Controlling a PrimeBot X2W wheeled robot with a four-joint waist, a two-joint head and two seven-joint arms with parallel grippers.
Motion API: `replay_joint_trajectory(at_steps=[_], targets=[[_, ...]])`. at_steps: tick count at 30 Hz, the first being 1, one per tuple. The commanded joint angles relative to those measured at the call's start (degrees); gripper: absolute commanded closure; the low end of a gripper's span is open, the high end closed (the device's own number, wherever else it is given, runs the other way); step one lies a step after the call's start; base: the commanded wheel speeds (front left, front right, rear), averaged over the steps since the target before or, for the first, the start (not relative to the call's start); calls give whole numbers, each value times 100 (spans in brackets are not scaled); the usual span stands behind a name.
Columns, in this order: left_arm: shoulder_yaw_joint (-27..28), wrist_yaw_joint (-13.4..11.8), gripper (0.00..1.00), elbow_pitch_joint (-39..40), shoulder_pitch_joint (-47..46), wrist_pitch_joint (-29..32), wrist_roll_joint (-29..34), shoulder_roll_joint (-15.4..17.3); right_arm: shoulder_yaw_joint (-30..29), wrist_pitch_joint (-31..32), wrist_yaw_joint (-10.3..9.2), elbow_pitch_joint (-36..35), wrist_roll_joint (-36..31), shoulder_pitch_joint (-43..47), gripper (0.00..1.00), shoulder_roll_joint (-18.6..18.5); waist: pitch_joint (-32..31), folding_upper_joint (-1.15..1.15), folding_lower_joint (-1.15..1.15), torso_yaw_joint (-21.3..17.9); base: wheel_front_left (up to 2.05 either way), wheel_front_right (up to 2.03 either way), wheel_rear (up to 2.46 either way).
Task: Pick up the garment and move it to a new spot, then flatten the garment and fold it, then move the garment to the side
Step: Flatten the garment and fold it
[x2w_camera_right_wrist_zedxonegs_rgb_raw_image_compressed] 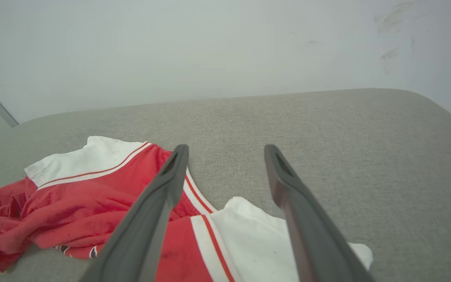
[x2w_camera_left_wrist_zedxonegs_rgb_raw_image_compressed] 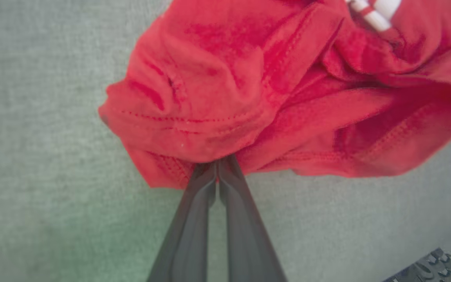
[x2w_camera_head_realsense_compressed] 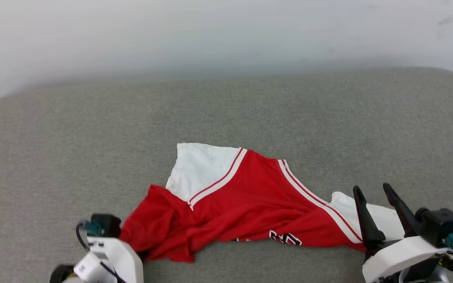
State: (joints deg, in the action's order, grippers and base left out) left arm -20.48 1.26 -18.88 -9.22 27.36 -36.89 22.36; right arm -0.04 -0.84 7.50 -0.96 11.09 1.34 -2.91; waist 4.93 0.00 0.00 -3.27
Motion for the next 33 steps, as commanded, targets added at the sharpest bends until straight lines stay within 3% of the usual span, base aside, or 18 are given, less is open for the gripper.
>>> replay_joint_trajectory(at_steps=[1,12,13,14,19,29,33], targets=[[-51,-70,100,54,325,68,-33,-38,-8,35,-2,-30,-37,54,0,5,-143,0,0,136,0,0,0],[-470,-289,100,671,1596,211,-199,-375,-67,322,-2,-243,-153,403,0,5,-528,0,0,384,0,0,0],[-470,-349,56,827,1533,-12,-82,-432,-73,368,-2,-303,-167,456,0,5,-563,0,0,403,0,0,0],[-457,-374,0,875,1485,-97,-39,-439,-72,369,-2,-319,-170,468,0,5,-576,0,0,403,0,0,0],[-341,-469,0,1173,1173,-657,241,-446,-103,389,-2,-373,-142,467,0,5,-611,0,0,394,0,0,0],[66,-659,0,1307,-32,-2549,1035,-584,-131,492,-2,-434,-168,284,0,5,-327,0,0,19,0,0,0],[131,-540,0,999,-661,-2712,1070,-612,-134,512,-2,-480,-163,121,0,5,45,0,0,-150,0,0,0]])
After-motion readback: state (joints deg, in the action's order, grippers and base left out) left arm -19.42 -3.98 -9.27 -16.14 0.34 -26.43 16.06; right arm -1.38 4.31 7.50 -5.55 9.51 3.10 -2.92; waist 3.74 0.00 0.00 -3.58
